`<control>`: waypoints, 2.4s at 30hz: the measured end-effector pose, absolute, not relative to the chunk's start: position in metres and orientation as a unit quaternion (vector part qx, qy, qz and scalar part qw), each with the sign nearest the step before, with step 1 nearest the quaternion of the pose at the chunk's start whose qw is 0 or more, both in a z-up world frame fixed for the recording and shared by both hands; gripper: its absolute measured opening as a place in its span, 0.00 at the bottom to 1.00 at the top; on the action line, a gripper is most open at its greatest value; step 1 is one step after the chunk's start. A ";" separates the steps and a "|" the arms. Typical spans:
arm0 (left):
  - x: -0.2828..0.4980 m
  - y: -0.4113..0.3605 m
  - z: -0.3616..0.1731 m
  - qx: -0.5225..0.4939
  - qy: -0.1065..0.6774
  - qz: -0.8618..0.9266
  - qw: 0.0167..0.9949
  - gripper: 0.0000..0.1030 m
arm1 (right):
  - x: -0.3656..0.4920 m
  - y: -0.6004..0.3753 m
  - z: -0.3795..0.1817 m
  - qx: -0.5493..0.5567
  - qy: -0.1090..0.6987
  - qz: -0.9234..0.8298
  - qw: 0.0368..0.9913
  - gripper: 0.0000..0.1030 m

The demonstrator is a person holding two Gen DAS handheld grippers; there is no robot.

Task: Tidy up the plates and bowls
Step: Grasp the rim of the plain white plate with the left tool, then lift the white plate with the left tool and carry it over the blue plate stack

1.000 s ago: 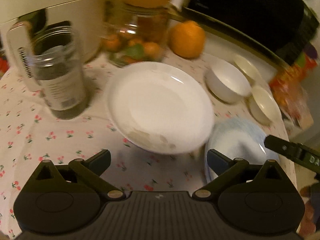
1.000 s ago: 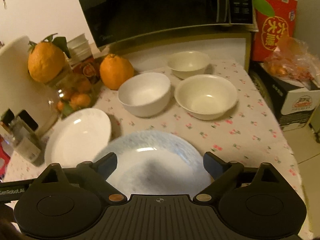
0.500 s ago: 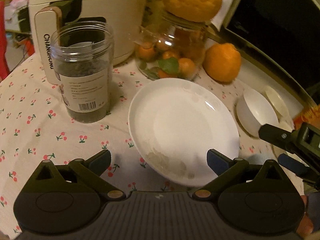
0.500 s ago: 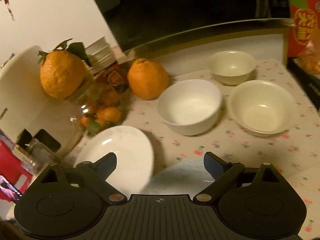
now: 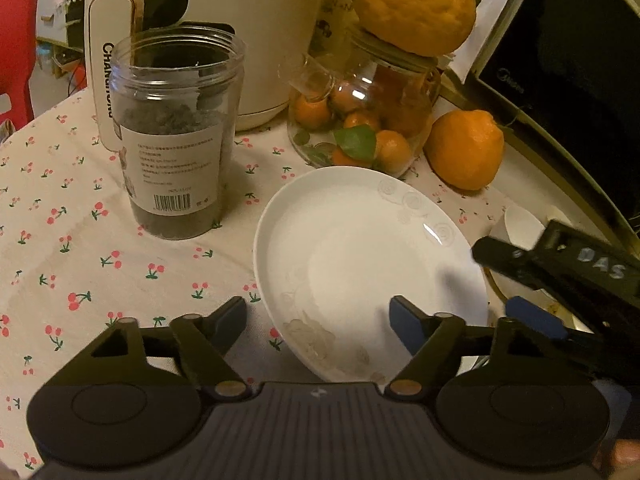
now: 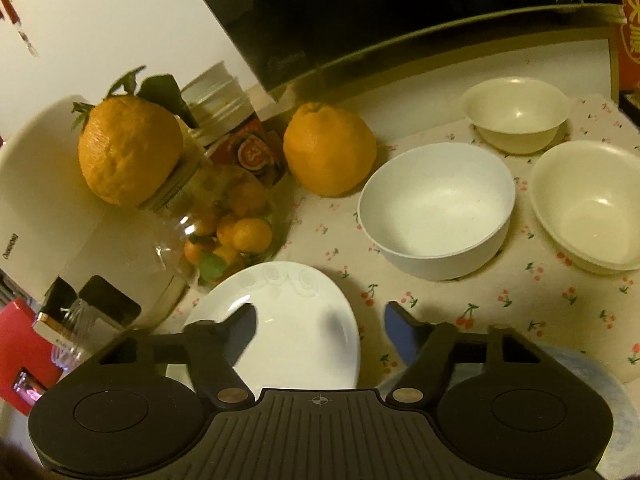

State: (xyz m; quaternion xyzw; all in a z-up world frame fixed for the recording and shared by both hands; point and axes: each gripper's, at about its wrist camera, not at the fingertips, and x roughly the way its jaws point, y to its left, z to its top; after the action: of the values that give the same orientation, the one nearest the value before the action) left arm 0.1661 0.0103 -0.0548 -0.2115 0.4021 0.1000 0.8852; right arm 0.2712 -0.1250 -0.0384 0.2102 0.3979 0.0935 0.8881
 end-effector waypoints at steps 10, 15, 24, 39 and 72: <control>0.171 0.018 -0.056 -0.218 0.397 0.111 0.885 0.45 | 0.281 -0.113 -0.049 0.182 0.413 0.081 0.889 0.36; 0.171 0.020 -0.056 -0.216 0.398 0.115 0.884 0.34 | 0.281 -0.111 -0.050 0.162 0.412 0.075 0.894 0.29; 0.168 0.021 -0.054 -0.215 0.393 0.125 0.885 0.29 | 0.275 -0.106 -0.044 0.132 0.400 0.077 0.904 0.22; 0.155 0.017 -0.035 -0.202 0.360 0.107 0.905 0.29 | 0.267 -0.110 -0.027 0.140 0.379 0.078 0.912 0.22; 0.117 -0.006 -0.009 -0.198 0.334 0.000 0.922 0.29 | 0.183 -0.162 0.021 0.145 0.352 0.031 0.924 0.22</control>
State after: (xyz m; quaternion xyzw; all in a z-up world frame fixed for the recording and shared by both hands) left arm 0.1166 -0.0056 -0.0091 -0.1981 0.3338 0.0003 0.9216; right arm 0.1829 -0.1624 0.0208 0.1450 0.3522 0.0308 0.9241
